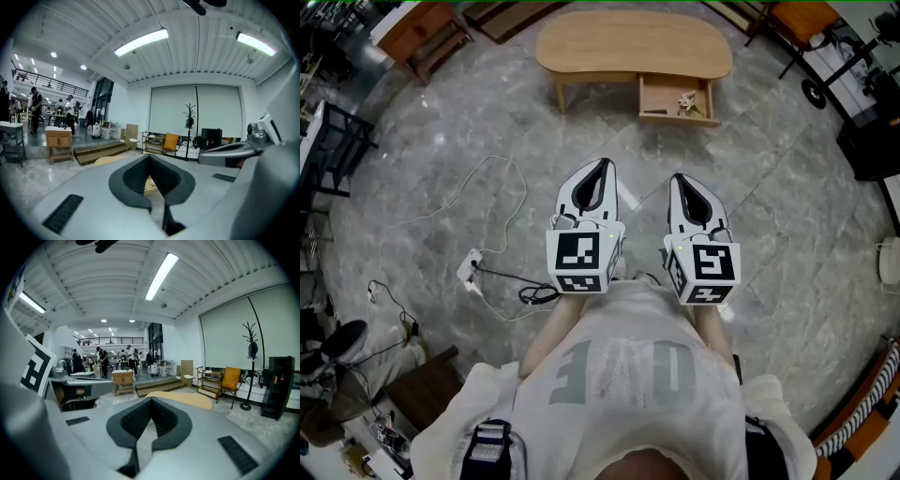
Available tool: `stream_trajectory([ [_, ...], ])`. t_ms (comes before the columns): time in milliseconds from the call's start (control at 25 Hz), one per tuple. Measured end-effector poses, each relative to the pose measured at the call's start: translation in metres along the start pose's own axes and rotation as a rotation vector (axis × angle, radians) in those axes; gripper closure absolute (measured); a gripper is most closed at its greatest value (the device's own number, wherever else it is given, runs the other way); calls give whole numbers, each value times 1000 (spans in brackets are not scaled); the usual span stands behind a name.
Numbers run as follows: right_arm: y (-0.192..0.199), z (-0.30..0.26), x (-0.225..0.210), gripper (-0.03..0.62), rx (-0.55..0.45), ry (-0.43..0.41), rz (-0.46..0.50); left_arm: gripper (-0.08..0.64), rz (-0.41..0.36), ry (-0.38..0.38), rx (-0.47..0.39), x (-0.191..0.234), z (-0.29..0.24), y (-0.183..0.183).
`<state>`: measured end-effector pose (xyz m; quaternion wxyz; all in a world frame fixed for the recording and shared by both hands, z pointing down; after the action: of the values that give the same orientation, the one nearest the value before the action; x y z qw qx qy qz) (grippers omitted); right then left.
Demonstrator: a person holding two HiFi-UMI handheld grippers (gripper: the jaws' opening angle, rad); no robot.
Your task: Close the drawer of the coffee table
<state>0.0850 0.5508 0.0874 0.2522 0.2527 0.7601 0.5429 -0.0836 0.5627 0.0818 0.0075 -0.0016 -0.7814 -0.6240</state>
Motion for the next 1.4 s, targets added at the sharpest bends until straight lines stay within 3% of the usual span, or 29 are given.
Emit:
stream_trajectory([
  [240, 1, -11, 14, 588, -34, 2, -48, 552, 25, 11, -8, 28, -3, 4],
  [440, 0, -17, 14, 588, -25, 28, -27, 552, 49, -3, -18, 45, -17, 4],
  [760, -11, -50, -25, 588, -59, 35, 7, 552, 42, 0, -34, 42, -70, -6],
  [1080, -35, -133, -129, 588, -69, 9, 17, 553, 1, -2, -38, 18, -189, -31],
  [1400, -90, -240, -264, 588, -29, -56, 44, 552, 5, -77, -53, 2, -347, -83],
])
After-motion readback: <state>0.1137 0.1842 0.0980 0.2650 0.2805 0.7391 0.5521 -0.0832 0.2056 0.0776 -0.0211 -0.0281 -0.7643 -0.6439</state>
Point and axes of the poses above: the fingertips, and each gripper's own axes: z backward along the fingers, x to its left, y out of its underside, the point moved 8 cm from there along z, backward along the fingers, and after that the axes turned 11 degrees about -y, right-handed, at the moved point
